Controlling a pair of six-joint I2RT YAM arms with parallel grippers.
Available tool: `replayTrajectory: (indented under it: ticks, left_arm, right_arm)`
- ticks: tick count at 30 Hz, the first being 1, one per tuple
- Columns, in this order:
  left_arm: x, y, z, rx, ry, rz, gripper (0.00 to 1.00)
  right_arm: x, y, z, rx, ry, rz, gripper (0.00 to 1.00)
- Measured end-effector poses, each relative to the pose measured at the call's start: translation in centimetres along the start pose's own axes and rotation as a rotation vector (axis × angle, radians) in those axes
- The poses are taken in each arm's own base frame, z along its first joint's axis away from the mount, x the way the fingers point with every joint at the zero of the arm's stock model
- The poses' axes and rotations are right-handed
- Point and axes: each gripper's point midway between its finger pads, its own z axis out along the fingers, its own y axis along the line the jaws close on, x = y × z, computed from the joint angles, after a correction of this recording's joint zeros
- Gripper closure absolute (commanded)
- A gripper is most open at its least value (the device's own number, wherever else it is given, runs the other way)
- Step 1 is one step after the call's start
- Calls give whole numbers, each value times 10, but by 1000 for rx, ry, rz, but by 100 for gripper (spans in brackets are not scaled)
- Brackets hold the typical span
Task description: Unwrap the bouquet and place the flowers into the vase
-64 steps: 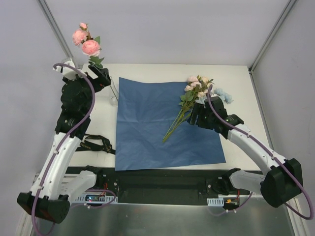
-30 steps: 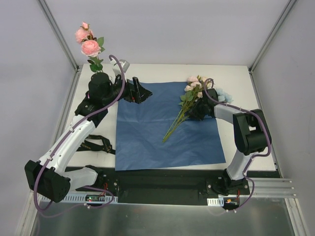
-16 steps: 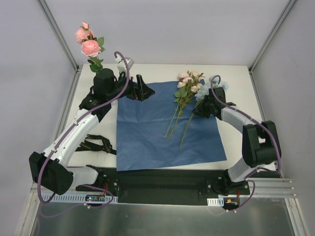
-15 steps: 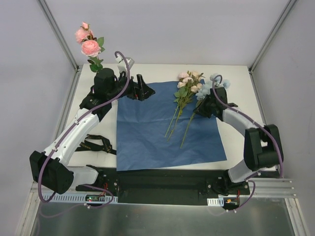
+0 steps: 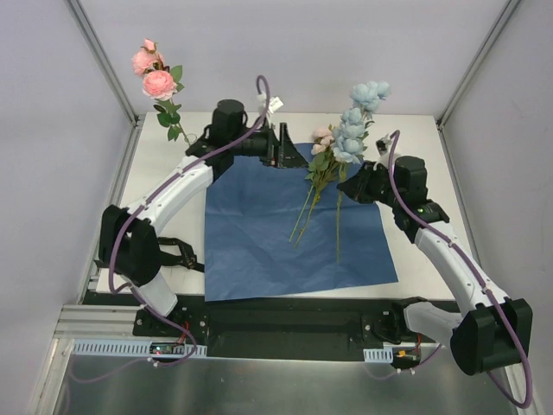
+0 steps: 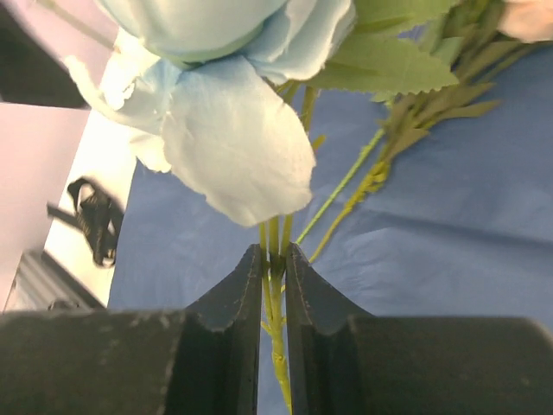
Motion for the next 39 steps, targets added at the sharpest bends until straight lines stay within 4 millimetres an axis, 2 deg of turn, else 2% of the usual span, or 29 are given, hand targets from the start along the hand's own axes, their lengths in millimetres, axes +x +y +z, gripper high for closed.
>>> replayTrajectory:
  ticks: [3, 5, 8, 10, 11, 20, 23, 24, 25, 26, 27, 29, 30, 33, 35, 37, 39]
  left_arm:
    - [24, -10, 28, 87, 106, -53, 21]
    - [40, -15, 39, 113, 159, -90, 20]
    - [52, -24, 48, 146, 201, -124, 22]
    - [52, -28, 48, 161, 203, -130, 26]
    - [51, -29, 49, 164, 200, -132, 31]
    - [47, -33, 52, 177, 188, -155, 57]
    - [46, -34, 52, 178, 185, -160, 69]
    - [45, -34, 52, 179, 183, -160, 74]
    - [45, -34, 53, 180, 179, -156, 88]
    - [44, -34, 53, 181, 177, -156, 96]
    - [43, -34, 53, 179, 173, -155, 100]
    - [41, -34, 54, 174, 159, -135, 100]
    - [40, -32, 54, 164, 151, -128, 100]
    - [35, -25, 51, 103, 110, -57, 100]
    - [29, -22, 40, 24, 74, 24, 100]
    - [18, -19, 24, -82, 18, 125, 100]
    - [-4, -20, -4, -214, -75, 255, 100]
  right_arm:
    - [10, 22, -1, -95, 40, -66, 99]
    - [18, 36, -3, -144, 65, -103, 99]
    - [25, 59, -5, -211, 86, -162, 99]
    - [27, 69, -8, -240, 88, -188, 99]
    - [27, 72, -9, -247, 87, -194, 99]
    - [29, 87, -16, -280, 73, -228, 99]
    - [29, 90, -18, -284, 67, -236, 99]
    - [29, 91, -19, -285, 64, -238, 99]
    - [28, 93, -20, -287, 60, -242, 99]
    - [28, 94, -21, -288, 55, -244, 95]
    - [27, 95, -22, -286, 50, -246, 67]
    - [26, 94, -24, -279, 43, -253, 49]
    - [26, 94, -25, -273, 41, -257, 34]
    - [27, 83, -28, -203, 32, -285, 22]
    - [23, 70, -33, -121, 10, -299, 20]
    - [18, 59, -40, -54, -16, -308, 19]
    - [11, 49, -48, 4, -48, -315, 19]
